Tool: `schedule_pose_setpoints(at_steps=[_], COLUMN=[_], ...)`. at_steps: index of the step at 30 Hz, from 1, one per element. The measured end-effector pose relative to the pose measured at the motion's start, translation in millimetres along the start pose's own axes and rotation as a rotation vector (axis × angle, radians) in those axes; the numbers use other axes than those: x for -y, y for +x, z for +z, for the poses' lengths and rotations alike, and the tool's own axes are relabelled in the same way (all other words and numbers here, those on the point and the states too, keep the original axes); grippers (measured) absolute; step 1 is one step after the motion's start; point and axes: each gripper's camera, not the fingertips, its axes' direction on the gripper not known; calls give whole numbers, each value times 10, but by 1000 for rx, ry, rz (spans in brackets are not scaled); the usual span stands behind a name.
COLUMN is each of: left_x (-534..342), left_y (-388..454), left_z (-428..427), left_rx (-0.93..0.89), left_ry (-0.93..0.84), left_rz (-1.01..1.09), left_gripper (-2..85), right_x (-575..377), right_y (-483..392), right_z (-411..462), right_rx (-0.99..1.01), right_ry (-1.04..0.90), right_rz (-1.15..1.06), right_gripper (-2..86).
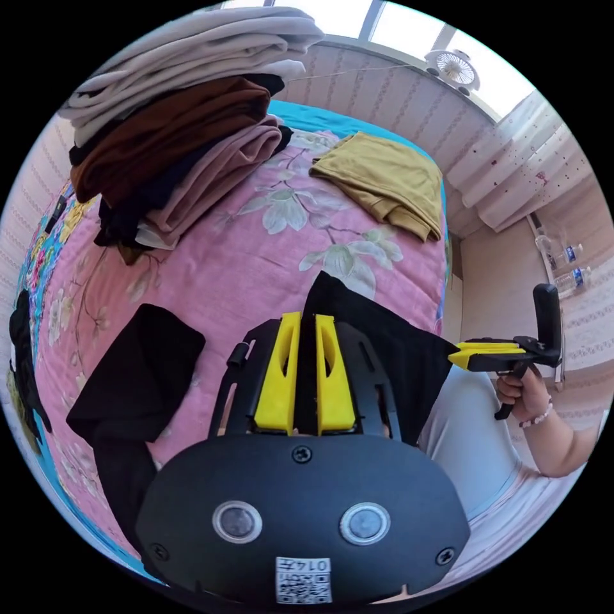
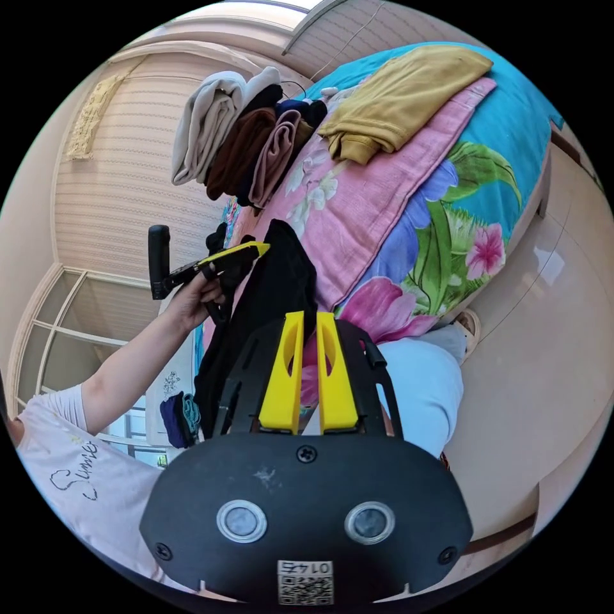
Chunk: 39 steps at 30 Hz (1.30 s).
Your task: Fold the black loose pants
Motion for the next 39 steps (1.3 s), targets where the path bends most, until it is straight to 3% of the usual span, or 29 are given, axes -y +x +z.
schedule_pose_setpoints(at_steps=[4,10,15,20,25,29,34,39], left_x=[93,75,-209,-1541,-3198,-4392,-5052,-4984], left_y=[20,111,-185,-365,-439,-375,-355,-472], left_z=[111,51,-435,-1444,-1967,-2348,-2504,-2590], left_rx=[-42,6,-104,-63,42,147,223,207], left_ry=[-124,-142,-11,175,143,192,293,389], left_rz=[-13,45,-86,-124,-321,-500,-619,-583], left_gripper=[-6,-8,5,16,27,31,35,42], right_x=[46,53,155,133,66,6,56,238], right_y=[-41,-284,-326,-436,-704,-1272,-2116,-2988], right_z=[72,203,396,456,448,607,1231,2019], right_rx=[25,-134,-165,-147,-226,-307,-336,-386], right_ry=[-16,-36,-88,-40,-10,-52,-155,-190], right_rz=[-3,-52,-7,2,-37,-222,-490,-711], right_gripper=[6,4,7,16,23,31,53,65])
